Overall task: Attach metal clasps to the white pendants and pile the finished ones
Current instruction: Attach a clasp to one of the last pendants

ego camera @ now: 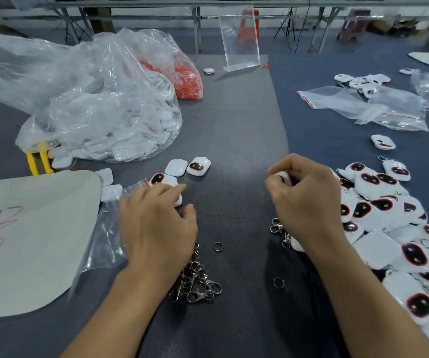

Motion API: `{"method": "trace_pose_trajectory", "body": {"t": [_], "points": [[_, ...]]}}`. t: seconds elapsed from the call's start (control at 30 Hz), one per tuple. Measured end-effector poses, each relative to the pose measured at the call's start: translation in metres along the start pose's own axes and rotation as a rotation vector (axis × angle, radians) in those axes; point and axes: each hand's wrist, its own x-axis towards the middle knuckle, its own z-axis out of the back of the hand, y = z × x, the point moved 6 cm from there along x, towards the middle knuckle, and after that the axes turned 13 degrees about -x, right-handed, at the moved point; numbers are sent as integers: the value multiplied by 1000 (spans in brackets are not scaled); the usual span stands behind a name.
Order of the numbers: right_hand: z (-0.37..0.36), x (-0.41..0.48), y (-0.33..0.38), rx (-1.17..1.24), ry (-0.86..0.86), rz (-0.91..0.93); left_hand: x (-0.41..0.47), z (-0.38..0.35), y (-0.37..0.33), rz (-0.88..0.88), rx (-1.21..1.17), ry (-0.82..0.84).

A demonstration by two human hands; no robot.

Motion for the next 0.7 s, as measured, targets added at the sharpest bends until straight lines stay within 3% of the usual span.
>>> {"method": "trace_pose_trajectory", "body": {"t": [0.13,0.27,0.33,0.43,0.53,0.6,0.7], "points": [[6,6,-8,-258,21,34,5,-1,12,115,111,76],[6,6,-12,-522,50,31,8,1,8,82,117,41],[8,2,-6,-578,-20,49,9,3,8,70,90,29],[3,-15,24,-400,-117,215,8,7,5,31,32,-23],[-22,-34,44,-99,79,298,8,12,-1,12,-126,-74],[-45,-44,42,134,313,147,7,12,-1,15,-356,-77],[-70,-53,36,593,572,-233,5,10,-4,11,-577,-42]]}}
